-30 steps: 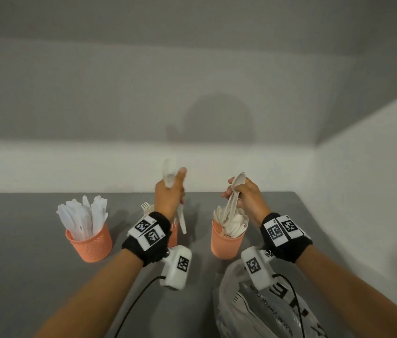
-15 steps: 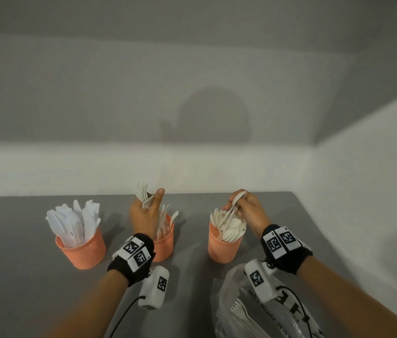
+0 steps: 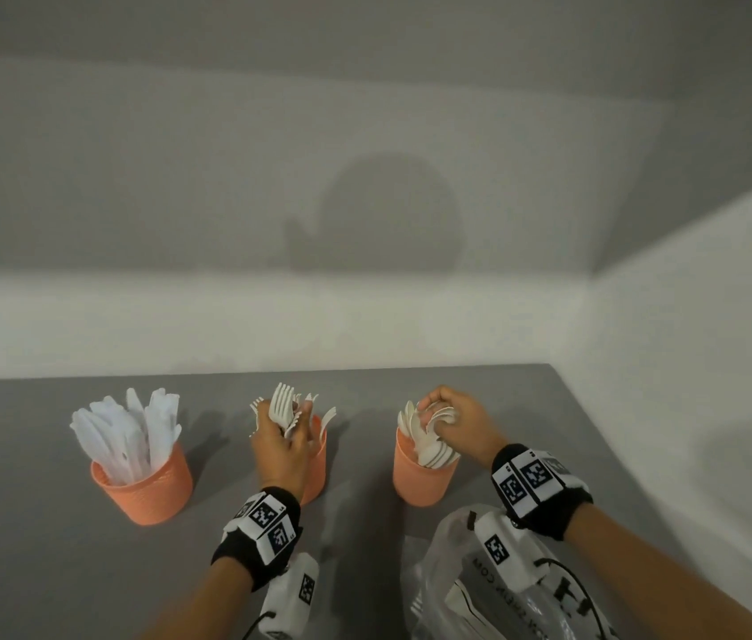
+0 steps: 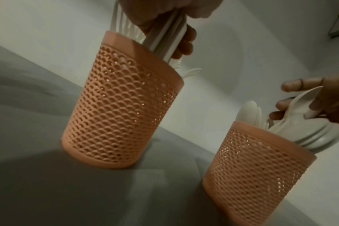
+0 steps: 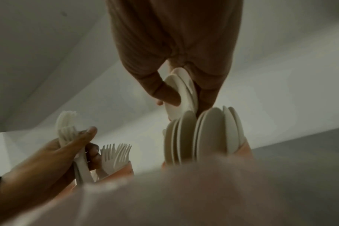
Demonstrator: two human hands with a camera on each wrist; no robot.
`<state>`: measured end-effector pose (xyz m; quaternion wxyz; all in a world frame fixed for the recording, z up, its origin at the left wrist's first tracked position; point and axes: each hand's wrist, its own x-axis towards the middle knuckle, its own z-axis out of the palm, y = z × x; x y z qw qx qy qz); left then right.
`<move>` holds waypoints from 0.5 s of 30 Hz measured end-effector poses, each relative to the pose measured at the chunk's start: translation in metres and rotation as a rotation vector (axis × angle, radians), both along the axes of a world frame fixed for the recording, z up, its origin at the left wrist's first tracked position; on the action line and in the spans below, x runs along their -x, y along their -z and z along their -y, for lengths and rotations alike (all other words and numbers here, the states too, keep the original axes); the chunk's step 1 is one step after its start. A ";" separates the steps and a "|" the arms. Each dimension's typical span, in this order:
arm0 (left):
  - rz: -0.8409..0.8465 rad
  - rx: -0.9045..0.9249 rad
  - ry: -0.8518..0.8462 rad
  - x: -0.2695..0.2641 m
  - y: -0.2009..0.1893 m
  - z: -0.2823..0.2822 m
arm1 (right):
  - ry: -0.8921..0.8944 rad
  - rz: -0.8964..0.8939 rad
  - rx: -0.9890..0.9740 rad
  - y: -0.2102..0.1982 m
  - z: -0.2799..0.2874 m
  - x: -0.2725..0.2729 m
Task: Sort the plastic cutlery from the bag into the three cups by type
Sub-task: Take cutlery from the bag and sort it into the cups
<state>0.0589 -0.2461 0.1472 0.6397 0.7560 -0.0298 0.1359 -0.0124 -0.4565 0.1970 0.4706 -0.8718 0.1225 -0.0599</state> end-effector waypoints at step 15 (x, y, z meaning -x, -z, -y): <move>0.418 -0.671 0.220 -0.005 0.013 -0.021 | 0.015 -0.140 0.643 0.005 -0.021 -0.003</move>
